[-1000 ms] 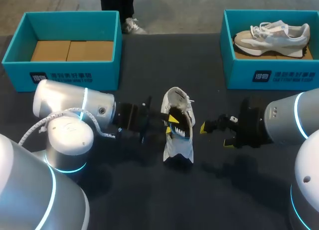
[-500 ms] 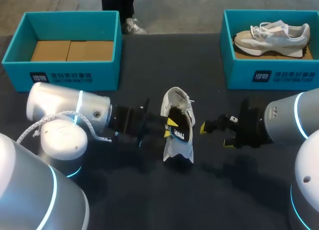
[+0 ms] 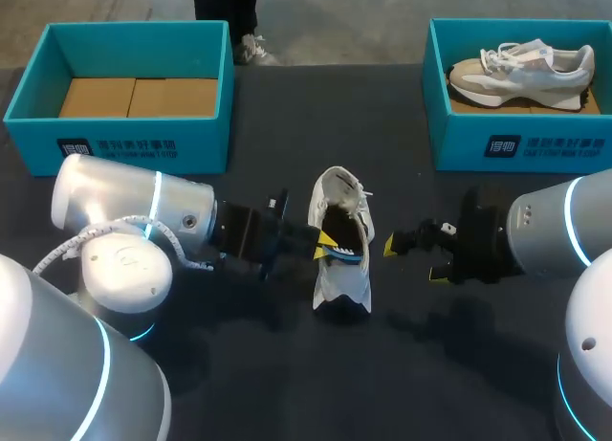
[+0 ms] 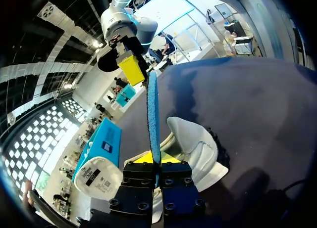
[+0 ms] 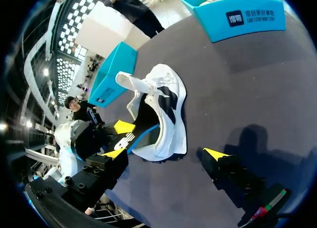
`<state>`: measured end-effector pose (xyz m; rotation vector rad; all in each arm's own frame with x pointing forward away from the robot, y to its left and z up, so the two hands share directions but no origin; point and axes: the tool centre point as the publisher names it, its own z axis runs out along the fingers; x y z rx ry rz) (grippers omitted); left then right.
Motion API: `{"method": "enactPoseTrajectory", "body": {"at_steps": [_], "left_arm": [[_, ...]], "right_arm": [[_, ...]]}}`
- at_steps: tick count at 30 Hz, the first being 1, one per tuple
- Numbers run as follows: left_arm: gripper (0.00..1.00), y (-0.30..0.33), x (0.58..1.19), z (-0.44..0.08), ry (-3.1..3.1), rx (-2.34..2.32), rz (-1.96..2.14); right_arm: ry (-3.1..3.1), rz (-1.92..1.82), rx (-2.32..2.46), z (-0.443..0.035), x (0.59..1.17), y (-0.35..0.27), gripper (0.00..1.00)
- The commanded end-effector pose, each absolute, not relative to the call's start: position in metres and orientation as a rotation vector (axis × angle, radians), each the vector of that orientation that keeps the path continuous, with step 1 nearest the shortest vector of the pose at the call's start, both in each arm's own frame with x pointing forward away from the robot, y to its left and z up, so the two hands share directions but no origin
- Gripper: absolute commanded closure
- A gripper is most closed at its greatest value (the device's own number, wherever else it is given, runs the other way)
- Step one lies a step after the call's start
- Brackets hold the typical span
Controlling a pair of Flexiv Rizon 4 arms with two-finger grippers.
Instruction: Take the shoe out of the shoebox, open the shoe tongue, remove and reinsert the insole, then place the shoe into the shoebox
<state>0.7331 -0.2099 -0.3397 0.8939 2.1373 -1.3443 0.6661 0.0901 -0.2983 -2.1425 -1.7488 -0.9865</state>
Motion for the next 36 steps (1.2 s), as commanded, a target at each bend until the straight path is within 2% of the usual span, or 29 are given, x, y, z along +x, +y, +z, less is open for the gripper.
{"method": "enactPoseTrajectory", "body": {"at_steps": [1,8,9,10,14,17,22,23,25,36], "left_arm": [[1.0,-0.22,0.742,-0.346,2.158,0.898,-1.312],[1.0,-0.216,0.745,-0.349,2.173,0.863,-1.305],[0.71,-0.215,0.744,-0.348,2.172,0.859,-1.307],[0.55,-0.214,0.742,-0.347,2.171,0.851,-1.318],[0.58,-0.212,0.734,-0.339,2.16,0.85,-1.332],[0.7,-0.211,0.728,-0.335,2.149,0.857,-1.345],[0.81,-0.212,0.722,-0.332,2.139,0.865,-1.358],[0.85,-0.213,0.721,-0.332,2.137,0.867,-1.362],[1.0,-0.216,0.72,-0.333,2.138,0.876,-1.363],[1.0,-0.226,0.738,-0.344,2.129,0.907,-1.278]], "right_arm": [[-1.745,-0.989,-2.133,-0.296,0.663,0.085,0.0],[-1.745,-0.989,-2.133,-0.296,0.663,0.085,0.0],[-1.745,-0.989,-2.133,-0.296,0.663,0.085,0.0],[-1.745,-0.989,-2.133,-0.296,0.663,0.085,0.0],[-1.745,-0.989,-2.133,-0.296,0.663,0.085,0.0],[-1.745,-0.989,-2.133,-0.296,0.663,0.085,0.0],[-1.745,-0.989,-2.133,-0.296,0.663,0.085,0.0],[-1.745,-0.989,-2.133,-0.296,0.663,0.085,0.0],[-1.745,-0.989,-2.133,-0.296,0.663,0.085,0.0],[-1.745,-0.989,-2.133,-0.296,0.663,0.085,0.0]]}}
